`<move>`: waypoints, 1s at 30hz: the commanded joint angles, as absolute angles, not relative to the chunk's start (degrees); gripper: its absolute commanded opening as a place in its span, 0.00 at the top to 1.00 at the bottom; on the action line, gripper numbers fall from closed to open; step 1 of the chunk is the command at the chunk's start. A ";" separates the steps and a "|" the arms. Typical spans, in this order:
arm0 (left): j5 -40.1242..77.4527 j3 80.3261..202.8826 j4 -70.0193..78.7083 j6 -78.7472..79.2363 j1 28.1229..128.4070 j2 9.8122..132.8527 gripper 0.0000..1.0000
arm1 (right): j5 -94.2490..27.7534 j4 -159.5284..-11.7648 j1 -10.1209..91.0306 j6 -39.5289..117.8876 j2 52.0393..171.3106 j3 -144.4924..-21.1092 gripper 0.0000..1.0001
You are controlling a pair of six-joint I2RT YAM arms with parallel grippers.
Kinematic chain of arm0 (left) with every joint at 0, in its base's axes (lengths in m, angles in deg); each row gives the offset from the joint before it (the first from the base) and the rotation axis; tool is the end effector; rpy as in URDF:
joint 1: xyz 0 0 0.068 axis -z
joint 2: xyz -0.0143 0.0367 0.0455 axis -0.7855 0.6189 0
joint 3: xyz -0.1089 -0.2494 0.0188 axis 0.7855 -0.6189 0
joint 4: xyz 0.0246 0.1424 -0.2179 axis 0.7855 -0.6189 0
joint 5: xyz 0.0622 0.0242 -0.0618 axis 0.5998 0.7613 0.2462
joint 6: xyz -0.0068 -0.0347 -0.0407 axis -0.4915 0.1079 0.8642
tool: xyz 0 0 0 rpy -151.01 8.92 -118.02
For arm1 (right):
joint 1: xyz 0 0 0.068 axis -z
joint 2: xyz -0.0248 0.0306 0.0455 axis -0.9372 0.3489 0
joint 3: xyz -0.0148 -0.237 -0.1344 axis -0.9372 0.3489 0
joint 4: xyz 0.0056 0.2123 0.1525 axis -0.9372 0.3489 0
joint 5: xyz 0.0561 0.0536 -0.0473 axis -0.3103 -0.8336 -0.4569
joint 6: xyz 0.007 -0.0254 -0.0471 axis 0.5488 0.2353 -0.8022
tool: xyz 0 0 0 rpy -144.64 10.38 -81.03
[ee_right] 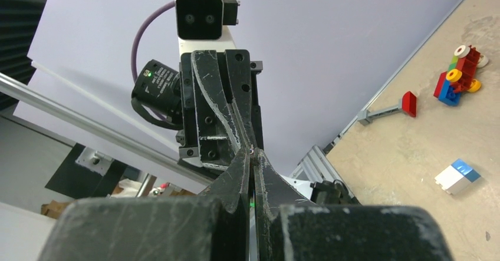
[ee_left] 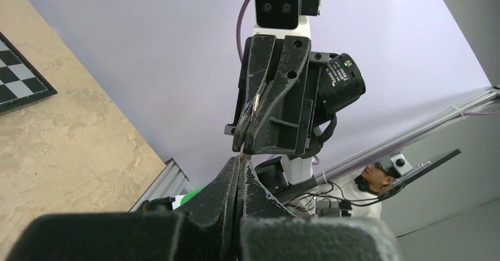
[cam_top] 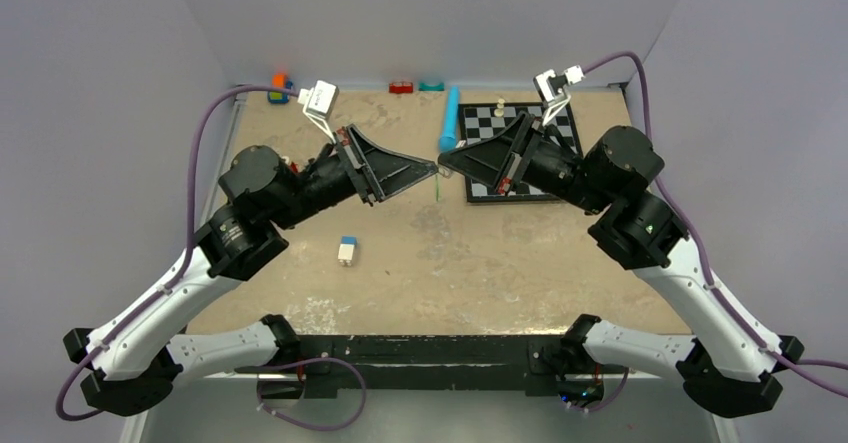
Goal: Remove the keys from the keyring
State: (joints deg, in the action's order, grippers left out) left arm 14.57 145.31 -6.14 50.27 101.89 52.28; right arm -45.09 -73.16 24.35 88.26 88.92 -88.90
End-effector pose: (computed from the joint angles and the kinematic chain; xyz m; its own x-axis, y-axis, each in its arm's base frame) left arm 0.1169 -0.1517 0.4927 -0.7190 -0.4797 -0.5030 0.5295 0.0907 -0.8434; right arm 0.1241 0.1420 0.5099 -0.6747 0.4283 -0.6011 -0.6094 0.1363 0.7811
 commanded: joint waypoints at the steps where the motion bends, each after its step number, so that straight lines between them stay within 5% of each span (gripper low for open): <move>1: 21.74 143.45 0.61 52.91 101.87 51.55 1.00 | -47.21 -75.75 23.79 89.36 86.77 -88.00 1.00; 30: 34.22 136.57 5.40 55.83 106.19 47.82 1.00 | -46.17 -78.14 23.79 90.55 86.14 -86.14 1.00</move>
State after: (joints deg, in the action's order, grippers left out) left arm 29.87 137.90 1.90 54.31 105.26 48.77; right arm -45.09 -75.56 24.09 90.19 87.26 -85.78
